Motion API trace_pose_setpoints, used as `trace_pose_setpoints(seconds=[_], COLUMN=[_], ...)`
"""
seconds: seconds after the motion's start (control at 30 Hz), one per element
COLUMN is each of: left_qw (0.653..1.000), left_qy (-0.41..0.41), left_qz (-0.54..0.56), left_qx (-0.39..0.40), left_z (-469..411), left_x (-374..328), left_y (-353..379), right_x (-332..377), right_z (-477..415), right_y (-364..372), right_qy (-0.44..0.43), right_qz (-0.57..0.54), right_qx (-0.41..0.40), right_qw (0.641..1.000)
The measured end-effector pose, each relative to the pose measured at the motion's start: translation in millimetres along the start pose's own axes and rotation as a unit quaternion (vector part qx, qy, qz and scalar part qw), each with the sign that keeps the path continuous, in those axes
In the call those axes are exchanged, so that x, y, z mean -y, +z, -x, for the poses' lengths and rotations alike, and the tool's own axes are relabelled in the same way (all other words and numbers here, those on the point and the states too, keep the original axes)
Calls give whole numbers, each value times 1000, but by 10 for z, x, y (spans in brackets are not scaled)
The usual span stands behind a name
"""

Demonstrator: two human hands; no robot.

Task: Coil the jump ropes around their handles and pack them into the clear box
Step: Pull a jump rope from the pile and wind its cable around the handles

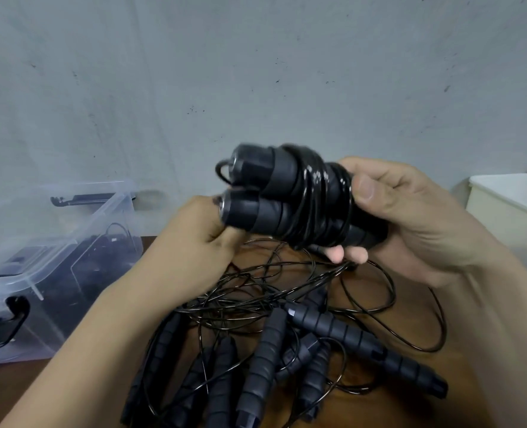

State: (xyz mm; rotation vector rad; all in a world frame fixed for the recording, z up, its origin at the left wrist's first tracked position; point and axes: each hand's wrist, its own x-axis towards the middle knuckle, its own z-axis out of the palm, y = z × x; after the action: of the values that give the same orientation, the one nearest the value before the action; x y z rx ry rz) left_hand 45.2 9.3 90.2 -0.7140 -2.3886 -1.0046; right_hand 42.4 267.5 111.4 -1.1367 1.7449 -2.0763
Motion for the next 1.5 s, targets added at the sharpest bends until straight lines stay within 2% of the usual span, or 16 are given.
trace_pose_setpoints(seconds=[0.17,0.3,0.47,0.57,0.83,0.97,1.03,1.2,1.3,1.43,1.5], left_qw=[996,996,993,989,989,993,998,995,993,988,984], left_qy=[-11,-10,-6,5,50,57,42,11,24,10,8], left_qz=[47,-5,-73,-109,-132,-96,-40,101,117,146,175], left_qx=[73,85,92,100,46,24,25,6,-7,-47,-44], left_z=[33,56,43,53,66,40,40,53,19,0,-15], left_x=[-96,-139,-151,-175,-161,-151,-171,-112,19,103,128], left_y=[159,221,177,113,-49,-214,-288,-369,-377,-289,-205], right_x=[-33,-49,-149,-179,-214,-180,-145,-23,-5,-63,-95], right_z=[-61,-89,-123,-127,-139,-93,-74,4,45,14,-12], right_y=[17,-36,-56,-106,-116,-69,-38,-75,-72,-25,-9], right_qy=[-61,-93,-98,-70,53,155,186,178,163,104,76], right_qz=[-10,71,194,274,318,338,319,217,150,91,51], right_qx=[-111,-210,-252,-262,-205,-91,-33,50,97,88,72], right_qw=[992,971,943,923,924,924,929,959,970,987,993])
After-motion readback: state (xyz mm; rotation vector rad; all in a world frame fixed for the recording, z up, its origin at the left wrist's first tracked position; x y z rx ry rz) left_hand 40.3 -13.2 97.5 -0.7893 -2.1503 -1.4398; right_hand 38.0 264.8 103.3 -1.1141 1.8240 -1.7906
